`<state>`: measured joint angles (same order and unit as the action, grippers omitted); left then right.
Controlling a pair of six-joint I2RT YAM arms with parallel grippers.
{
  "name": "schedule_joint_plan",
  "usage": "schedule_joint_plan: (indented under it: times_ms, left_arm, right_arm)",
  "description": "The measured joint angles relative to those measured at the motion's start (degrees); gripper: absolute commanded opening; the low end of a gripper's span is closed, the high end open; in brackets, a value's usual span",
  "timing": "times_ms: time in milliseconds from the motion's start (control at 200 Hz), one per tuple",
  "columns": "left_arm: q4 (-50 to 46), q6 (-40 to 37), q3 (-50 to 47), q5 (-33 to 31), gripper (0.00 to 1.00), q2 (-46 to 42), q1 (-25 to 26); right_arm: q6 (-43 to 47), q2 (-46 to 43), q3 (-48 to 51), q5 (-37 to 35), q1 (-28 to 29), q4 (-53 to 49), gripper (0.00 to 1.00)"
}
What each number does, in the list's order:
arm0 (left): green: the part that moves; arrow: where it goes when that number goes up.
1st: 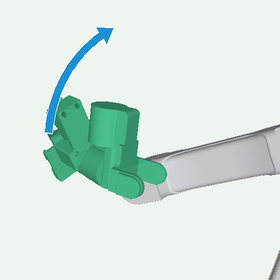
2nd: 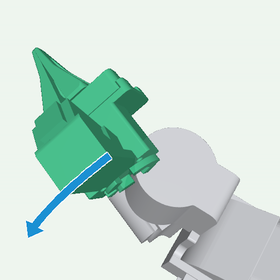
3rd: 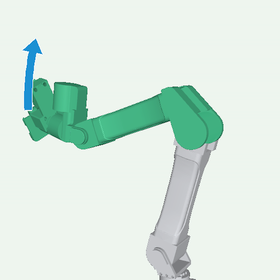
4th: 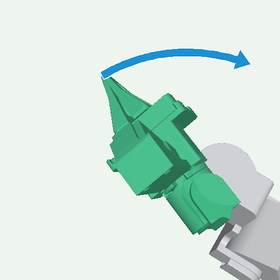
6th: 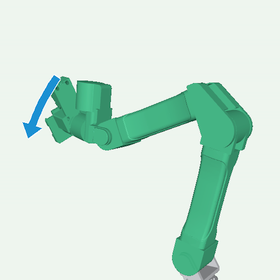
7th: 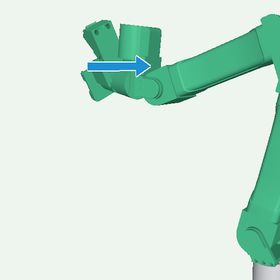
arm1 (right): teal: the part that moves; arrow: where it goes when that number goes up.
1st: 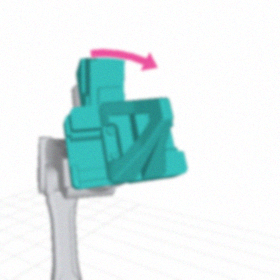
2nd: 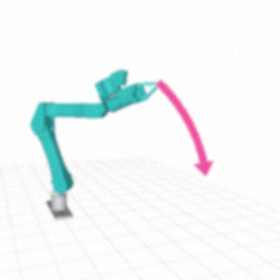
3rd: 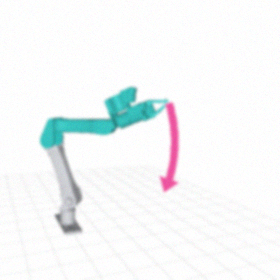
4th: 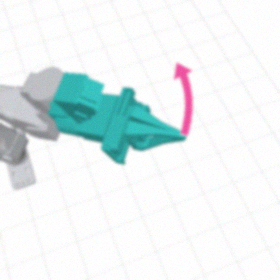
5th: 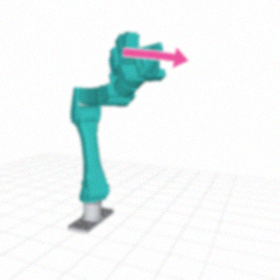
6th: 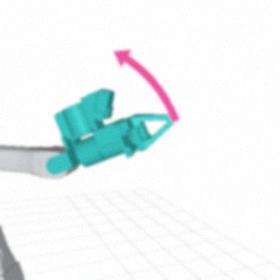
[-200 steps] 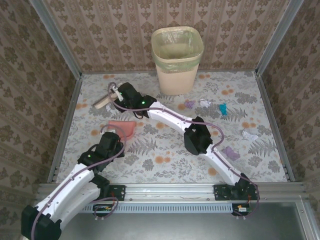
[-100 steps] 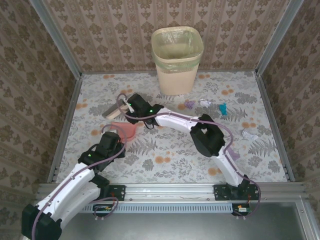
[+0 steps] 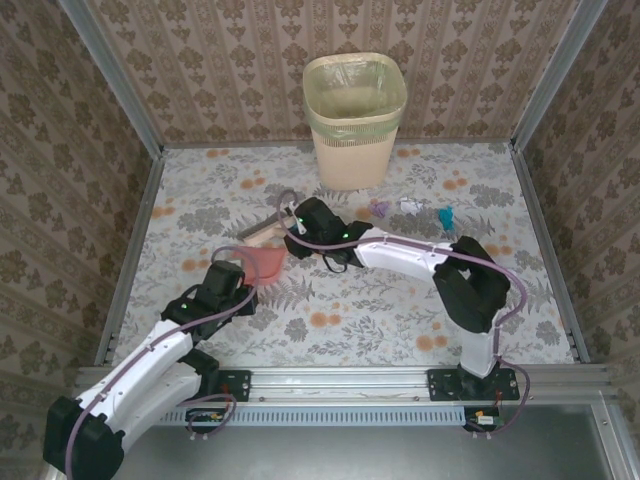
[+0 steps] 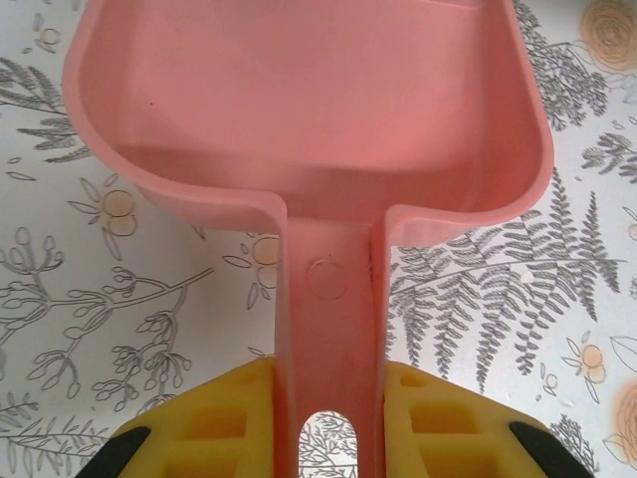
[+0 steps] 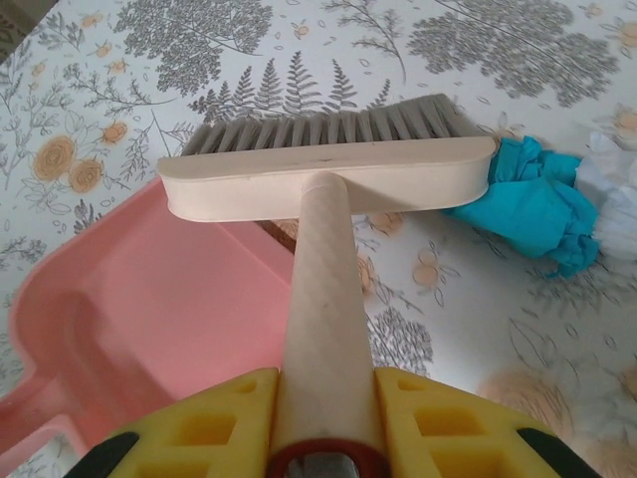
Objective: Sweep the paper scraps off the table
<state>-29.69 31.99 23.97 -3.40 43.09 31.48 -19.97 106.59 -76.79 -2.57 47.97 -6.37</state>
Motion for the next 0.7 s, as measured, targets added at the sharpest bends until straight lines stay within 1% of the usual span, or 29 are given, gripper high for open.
schedule_joint_plan:
  times_ms: [225, 400, 525, 700]
  left_arm:
    - [1.7, -0.7, 0.0, 1.8, 0.0, 4.3, 1.5]
    - [2.7, -0.7, 0.0, 2.1, 0.0, 5.2, 1.9]
    - [2.7, -0.7, 0.0, 1.9, 0.0, 5.8, 1.9]
    - [2.1, -0.3, 0.2, -0.2, 0.0, 5.8, 1.7]
  right_arm:
    - [-6.2, -7.9, 4.3, 0.0, -0.1, 0.2, 0.0]
    - [-9.4, -11.9, 4.7, -0.1, -0.1, 0.1, 0.0]
    - [-8.9, -10.2, 0.1, -2.6, 0.1, -4.4, 0.0]
    - [-3.7, -4.0, -8.1, -10.4, 1.1, -7.6, 0.0]
